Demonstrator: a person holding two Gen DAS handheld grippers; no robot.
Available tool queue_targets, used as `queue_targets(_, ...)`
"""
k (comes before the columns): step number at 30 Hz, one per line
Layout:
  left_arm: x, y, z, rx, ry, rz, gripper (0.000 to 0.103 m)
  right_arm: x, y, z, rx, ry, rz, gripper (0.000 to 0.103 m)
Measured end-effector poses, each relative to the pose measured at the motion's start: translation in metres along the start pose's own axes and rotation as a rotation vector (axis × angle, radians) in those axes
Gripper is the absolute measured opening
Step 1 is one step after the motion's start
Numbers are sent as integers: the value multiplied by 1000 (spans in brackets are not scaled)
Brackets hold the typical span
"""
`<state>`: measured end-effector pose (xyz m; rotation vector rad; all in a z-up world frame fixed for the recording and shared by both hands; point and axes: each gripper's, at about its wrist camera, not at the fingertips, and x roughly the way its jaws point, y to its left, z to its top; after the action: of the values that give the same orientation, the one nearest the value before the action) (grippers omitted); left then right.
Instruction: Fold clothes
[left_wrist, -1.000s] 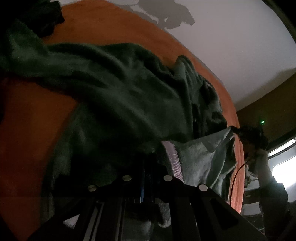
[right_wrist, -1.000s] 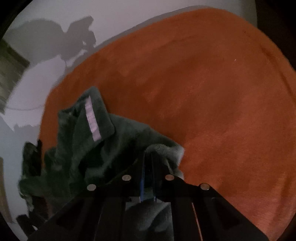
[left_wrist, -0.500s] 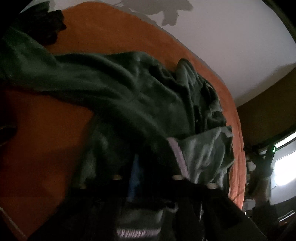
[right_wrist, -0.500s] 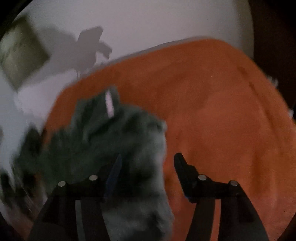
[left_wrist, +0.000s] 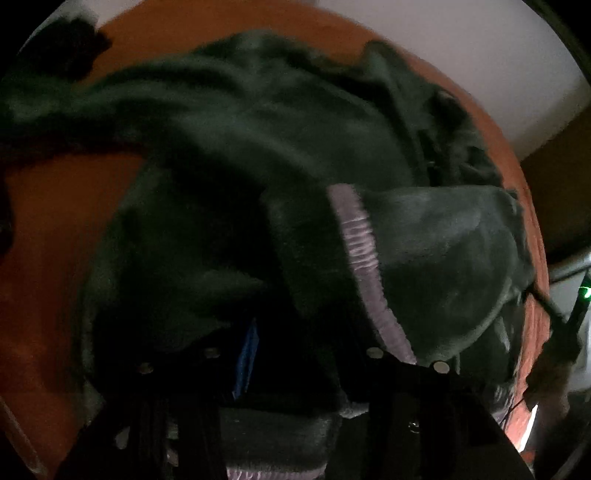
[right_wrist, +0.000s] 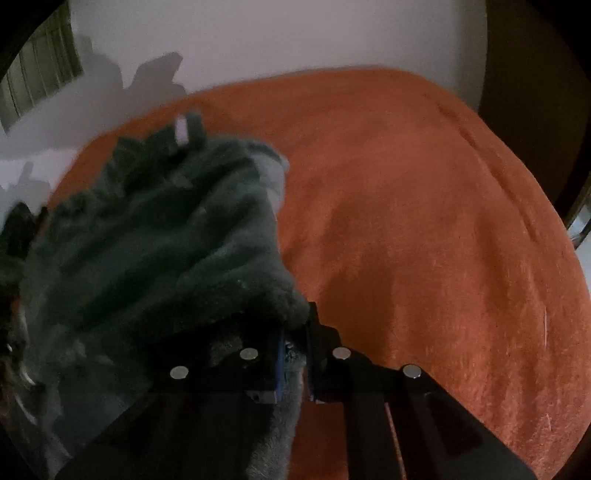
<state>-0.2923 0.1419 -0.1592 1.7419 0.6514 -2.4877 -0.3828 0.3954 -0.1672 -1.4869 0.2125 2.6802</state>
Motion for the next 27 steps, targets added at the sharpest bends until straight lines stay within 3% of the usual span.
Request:
queue_targets(3,-6,9,-2,-25,7,-24,39,11,-5,0,14,50,34,14)
queue_targets(8,-37,25,-7,-23,-16,-79,39,-29,-2,13,13,2,19,56)
queue_targets(15,-72,69,-13,-108,-46,-118,44,-84,19,13,36,-79,73,58)
queue_targets(17,-74,78,-13,-131,-47,-112,44,-84,36,17,40,-86,157,58)
queue_targets(21,-76,98,-5,-200,-67,-91,44,-72,110,14,-47,-31,366,58)
queue_targets(24,-83,126,10,-326,-79,-93,45,-67,168,11,-126,12,470,58)
queue_targets(27,-87,148,21,-479,-71,-86,52,-64,212,11,-157,24,571,58)
